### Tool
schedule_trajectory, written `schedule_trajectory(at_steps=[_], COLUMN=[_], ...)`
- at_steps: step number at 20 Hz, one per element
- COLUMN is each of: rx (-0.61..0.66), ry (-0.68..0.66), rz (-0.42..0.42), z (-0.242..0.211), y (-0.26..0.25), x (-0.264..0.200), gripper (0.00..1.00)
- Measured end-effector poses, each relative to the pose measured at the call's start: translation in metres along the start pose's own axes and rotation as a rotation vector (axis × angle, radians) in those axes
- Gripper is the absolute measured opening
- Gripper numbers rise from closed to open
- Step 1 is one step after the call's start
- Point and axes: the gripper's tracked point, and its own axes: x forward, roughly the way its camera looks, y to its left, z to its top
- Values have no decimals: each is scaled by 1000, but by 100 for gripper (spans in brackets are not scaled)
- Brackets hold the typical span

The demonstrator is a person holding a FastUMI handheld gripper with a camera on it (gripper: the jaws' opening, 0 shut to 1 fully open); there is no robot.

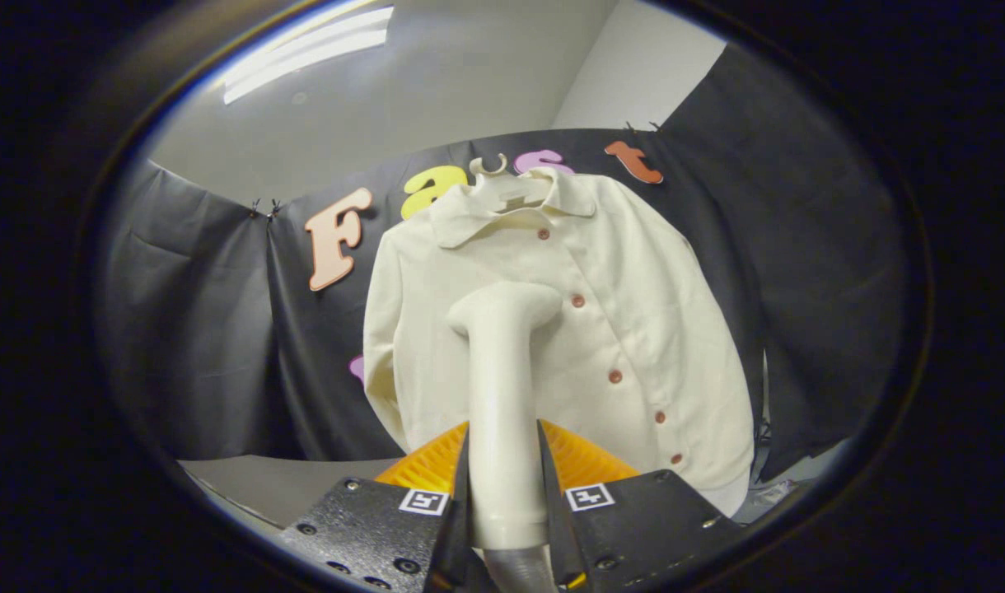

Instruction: Iron the clothes twice with a garment steamer, once on the left side and once on the right side.

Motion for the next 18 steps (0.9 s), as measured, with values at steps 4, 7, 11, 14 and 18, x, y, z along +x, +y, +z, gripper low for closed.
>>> schedule_trajectory(at_steps=[4,7,11,14,18], rx=[5,17,35,44,41], ry=[35,57,87,112,141], rz=[-2,-4,-7,-7,-10], z=[-24,-41,-64,-83,-105], y=[-11,-21,-32,-38,-47], x=[-12,-20,-29,-35,-45], gripper=[37,37,37,37,37])
